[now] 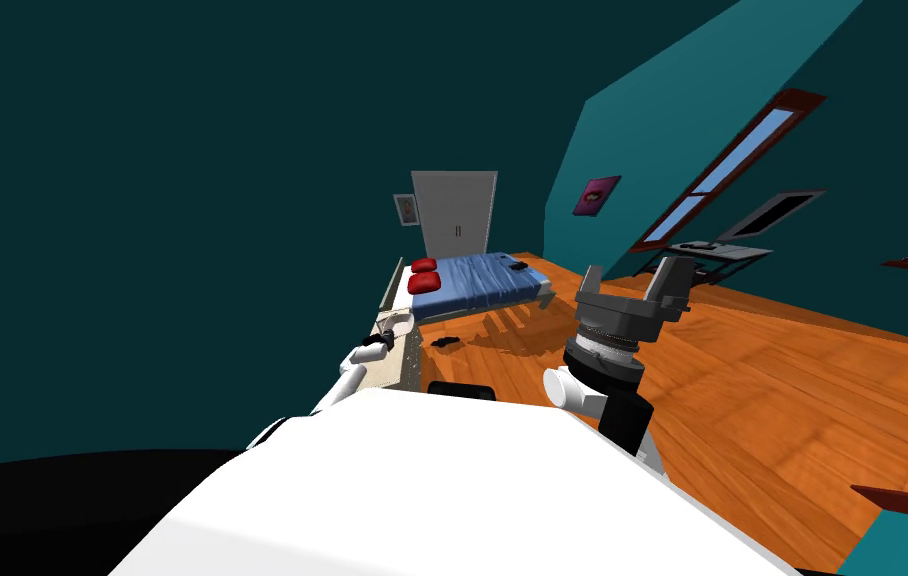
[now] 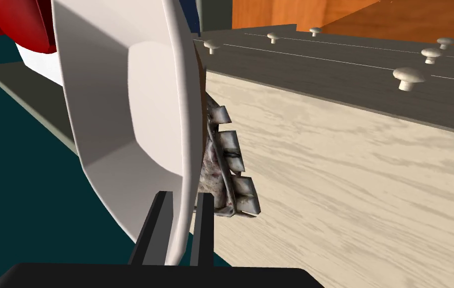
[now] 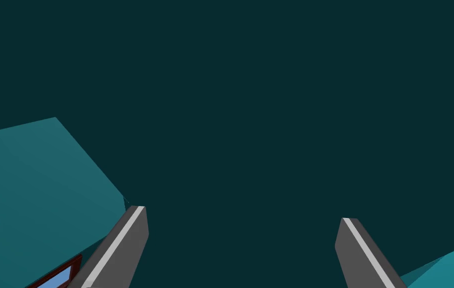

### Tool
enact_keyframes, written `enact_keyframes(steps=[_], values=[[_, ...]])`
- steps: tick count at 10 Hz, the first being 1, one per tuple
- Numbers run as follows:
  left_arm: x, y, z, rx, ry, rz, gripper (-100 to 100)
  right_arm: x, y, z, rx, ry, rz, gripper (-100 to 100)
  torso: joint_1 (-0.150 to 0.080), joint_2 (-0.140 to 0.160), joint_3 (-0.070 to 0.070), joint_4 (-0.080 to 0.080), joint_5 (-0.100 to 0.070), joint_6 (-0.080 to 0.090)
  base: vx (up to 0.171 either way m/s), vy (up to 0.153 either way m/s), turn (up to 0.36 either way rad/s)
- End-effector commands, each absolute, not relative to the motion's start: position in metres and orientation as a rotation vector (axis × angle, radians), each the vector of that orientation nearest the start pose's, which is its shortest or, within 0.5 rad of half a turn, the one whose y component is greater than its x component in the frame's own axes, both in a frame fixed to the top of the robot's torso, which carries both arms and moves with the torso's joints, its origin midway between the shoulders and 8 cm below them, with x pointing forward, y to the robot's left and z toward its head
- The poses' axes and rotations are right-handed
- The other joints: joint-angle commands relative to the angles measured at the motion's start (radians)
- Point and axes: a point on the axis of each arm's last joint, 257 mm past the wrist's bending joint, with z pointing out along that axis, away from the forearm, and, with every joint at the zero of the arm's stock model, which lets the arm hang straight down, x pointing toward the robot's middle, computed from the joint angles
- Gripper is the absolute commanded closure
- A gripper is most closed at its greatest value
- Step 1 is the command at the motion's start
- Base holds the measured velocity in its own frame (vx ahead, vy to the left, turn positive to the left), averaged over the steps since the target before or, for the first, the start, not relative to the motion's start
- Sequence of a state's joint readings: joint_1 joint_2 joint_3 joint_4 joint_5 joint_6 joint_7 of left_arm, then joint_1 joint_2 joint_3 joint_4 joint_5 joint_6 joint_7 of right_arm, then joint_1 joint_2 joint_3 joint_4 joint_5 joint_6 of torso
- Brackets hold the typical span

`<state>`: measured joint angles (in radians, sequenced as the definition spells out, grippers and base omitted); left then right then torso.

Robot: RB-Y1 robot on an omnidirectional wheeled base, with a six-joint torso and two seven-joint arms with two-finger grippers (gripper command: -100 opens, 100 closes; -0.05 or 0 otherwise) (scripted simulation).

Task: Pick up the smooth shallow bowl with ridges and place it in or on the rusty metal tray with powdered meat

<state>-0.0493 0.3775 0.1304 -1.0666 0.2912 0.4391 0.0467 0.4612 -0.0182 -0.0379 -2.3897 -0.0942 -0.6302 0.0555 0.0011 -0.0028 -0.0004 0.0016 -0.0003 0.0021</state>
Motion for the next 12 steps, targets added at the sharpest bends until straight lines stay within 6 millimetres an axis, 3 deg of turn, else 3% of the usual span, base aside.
enact_keyframes(steps=[1, 5, 6, 7, 11, 12], values=[[0.421, 0.477, -0.473, -1.964, 1.454, -0.509, 100, 0.290, -0.286, 0.104, 0.456, 0.387, 1.340, 0, 0.000, 0.000, 0.000, 0.000, 0.000, 0.000, 0.053, 0.068, -0.057], [0.410, 0.531, -0.449, -2.007, 1.337, -0.479, 100, 0.290, -0.286, 0.104, 0.456, 0.387, 1.340, 0, 0.002, 0.004, 0.002, 0.002, 0.000, -0.001, 0.048, 0.107, -0.105], [0.411, 0.523, -0.453, -2.001, 1.357, -0.483, 100, 0.290, -0.286, 0.104, 0.456, 0.387, 1.340, 0, 0.003, 0.004, 0.003, 0.002, 0.000, -0.001, 0.017, 0.061, -0.024], [0.411, 0.526, -0.451, -2.000, 1.351, -0.482, -100, 0.290, -0.286, 0.104, 0.456, 0.387, 1.340, 0, -0.002, 0.006, 0.003, 0.001, 0.001, -0.001, 0.000, 0.000, 0.000], [0.411, 0.526, -0.451, -1.999, 1.352, -0.482, -100, 0.290, -0.286, 0.104, 0.456, 0.387, 1.340, 0, -0.007, 0.007, 0.004, 0.002, -0.001, -0.001, 0.000, 0.000, 0.000], [0.411, 0.526, -0.451, -1.999, 1.352, -0.482, 0, 0.290, -0.286, 0.104, 0.456, 0.387, 1.340, 0, -0.007, 0.007, 0.004, 0.002, -0.001, -0.001, 0.000, 0.000, 0.000]])
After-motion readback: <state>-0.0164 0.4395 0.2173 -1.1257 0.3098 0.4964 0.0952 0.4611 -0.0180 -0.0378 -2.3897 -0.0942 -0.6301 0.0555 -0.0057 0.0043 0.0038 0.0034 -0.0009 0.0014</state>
